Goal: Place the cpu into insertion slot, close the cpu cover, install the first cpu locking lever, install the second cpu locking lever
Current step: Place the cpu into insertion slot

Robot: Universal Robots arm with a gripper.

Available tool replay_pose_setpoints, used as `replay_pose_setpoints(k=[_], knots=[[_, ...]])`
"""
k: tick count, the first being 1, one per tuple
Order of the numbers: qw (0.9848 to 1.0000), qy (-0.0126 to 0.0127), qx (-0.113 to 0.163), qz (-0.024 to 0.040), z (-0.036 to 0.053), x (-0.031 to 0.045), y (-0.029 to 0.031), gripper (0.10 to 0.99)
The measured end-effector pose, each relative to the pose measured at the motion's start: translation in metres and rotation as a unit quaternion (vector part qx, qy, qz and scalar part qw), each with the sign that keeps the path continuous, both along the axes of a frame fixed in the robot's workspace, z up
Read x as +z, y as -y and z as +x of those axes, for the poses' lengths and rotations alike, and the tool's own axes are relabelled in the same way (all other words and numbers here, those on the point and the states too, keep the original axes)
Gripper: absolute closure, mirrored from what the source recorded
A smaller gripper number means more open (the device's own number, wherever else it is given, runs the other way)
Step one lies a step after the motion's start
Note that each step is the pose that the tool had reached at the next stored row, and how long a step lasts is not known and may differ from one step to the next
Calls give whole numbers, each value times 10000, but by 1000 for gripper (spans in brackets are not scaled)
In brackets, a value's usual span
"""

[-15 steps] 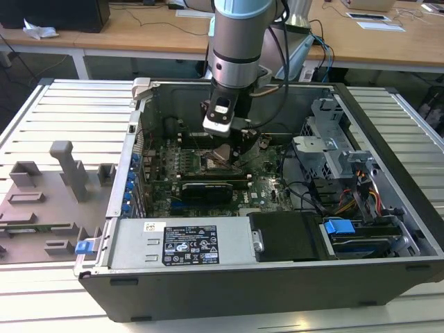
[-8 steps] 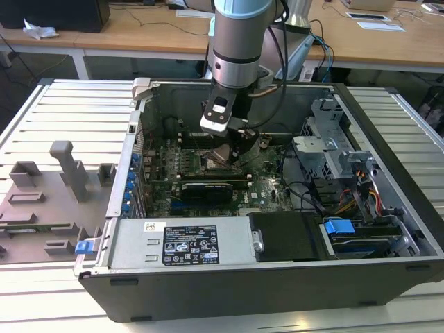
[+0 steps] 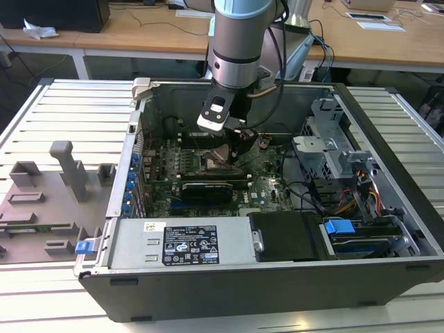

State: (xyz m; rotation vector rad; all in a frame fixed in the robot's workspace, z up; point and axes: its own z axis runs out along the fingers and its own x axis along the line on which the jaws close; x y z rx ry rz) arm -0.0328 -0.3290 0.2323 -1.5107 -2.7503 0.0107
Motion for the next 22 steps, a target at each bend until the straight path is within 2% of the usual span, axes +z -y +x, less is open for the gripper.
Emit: replay_pose_setpoints(k=[7, 12, 18, 20, 22], knots=[[9997, 0, -247, -9, 0, -1, 0, 541], [9982, 0, -603, -11, -1, -1, 0, 541], [9945, 0, -1049, -19, 0, -2, 0, 541], [9928, 2, -1196, -30, 1, -3, 0, 541], [9903, 1, -1390, -37, 0, -2, 0, 541]])
